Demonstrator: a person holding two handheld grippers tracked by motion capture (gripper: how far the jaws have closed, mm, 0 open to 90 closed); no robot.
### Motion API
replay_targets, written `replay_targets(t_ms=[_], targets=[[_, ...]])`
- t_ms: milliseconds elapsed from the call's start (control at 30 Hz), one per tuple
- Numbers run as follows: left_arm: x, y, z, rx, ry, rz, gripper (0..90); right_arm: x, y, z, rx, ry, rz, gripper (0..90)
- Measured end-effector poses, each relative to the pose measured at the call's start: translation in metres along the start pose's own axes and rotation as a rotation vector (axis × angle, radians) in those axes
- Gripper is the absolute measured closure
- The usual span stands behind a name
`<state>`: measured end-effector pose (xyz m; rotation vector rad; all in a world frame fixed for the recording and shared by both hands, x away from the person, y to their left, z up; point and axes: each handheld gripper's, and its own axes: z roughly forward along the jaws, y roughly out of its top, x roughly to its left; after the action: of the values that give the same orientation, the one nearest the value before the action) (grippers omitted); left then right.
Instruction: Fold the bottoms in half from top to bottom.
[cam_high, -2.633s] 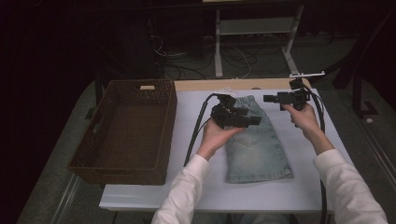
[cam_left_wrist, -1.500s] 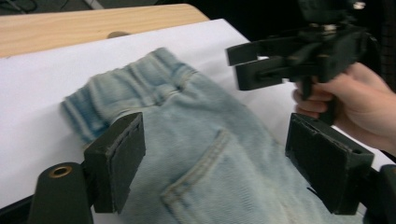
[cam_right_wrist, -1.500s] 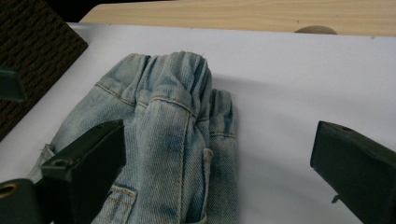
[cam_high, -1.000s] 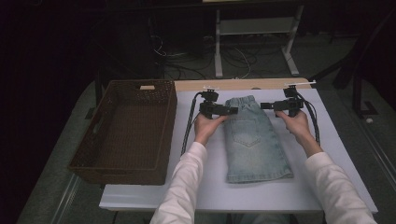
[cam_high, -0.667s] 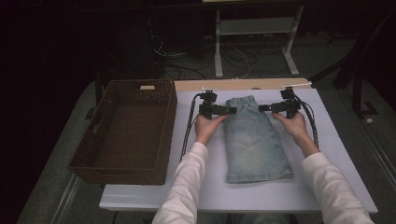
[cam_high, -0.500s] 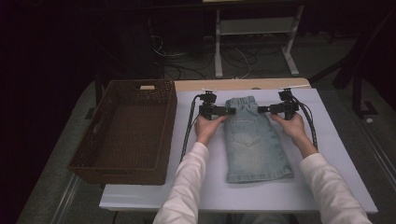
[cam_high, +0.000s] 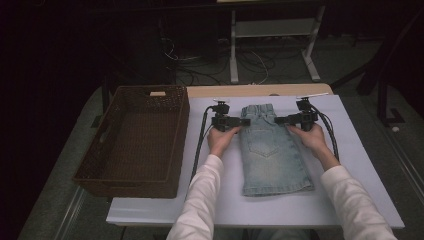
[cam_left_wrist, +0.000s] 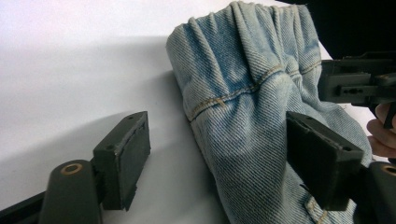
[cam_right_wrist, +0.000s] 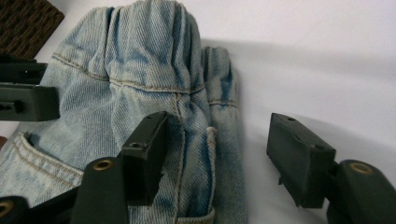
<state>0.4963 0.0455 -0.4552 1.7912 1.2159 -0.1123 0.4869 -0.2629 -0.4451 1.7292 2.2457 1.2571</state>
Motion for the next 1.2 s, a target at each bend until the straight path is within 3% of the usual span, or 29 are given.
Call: replay_targets(t_ms=[200,633,767,867,1100,1200], targets=[[-0.0014,-0.0022,0.0014,-0.013,-0.003,0.01,31.0,0.0005,-0.0019,0.0038,0.007,0.011,0.003,39.5],[0.0014,-0.0065,0.0039,-0.022,-0.028,-0.014,34.4,-0.0022,-0.0044,0.0071,0.021,0.054,0.042,42.5],[0.0008,-0.0085,0.0051,-0.004,-0.046,0.01,44.6,0.0,-0.0047,0.0077,0.032,0.065,0.03,48.0],[0.0011,-0.009,0.0055,0.0,-0.055,0.002,47.9,0.0006,-0.0045,0.0085,0.034,0.072,0.033,51.6],[0.0019,-0.0092,0.0062,0.008,-0.067,-0.045,52.5,0.001,-0.0042,0.0084,0.04,0.08,0.037,59.4],[0.0039,-0.0089,0.0066,0.016,-0.091,-0.12,55.0,0.0006,-0.0047,0.0083,0.039,0.078,0.041,63.8]])
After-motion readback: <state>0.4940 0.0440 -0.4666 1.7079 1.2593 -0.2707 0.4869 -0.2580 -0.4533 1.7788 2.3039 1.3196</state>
